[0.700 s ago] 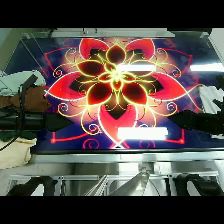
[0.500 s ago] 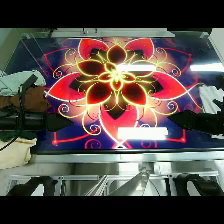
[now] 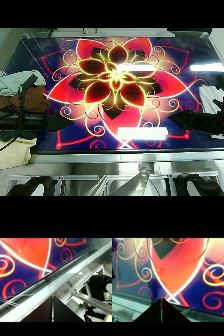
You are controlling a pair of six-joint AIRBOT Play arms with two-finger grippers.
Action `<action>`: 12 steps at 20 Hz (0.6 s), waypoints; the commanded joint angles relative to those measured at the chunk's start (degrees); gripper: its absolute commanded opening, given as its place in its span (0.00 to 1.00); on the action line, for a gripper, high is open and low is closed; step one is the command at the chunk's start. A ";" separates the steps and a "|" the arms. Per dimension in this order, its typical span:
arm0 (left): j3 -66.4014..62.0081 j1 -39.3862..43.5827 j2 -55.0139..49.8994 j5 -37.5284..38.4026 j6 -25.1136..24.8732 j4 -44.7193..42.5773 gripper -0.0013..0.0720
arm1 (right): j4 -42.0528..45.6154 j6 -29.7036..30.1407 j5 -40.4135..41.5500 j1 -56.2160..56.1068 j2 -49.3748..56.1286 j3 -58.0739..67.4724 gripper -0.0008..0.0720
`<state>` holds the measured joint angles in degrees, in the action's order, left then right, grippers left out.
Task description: Fold the shirts.
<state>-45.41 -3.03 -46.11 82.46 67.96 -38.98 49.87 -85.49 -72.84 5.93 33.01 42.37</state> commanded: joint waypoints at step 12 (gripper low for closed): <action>0.02 0.11 0.04 -6.12 0.02 0.11 0.02 | -0.02 -0.02 0.04 0.04 0.04 -0.02 0.04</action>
<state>-45.41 -3.01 -46.11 79.88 67.96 -38.96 49.87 -85.49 -72.84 5.93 33.01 42.37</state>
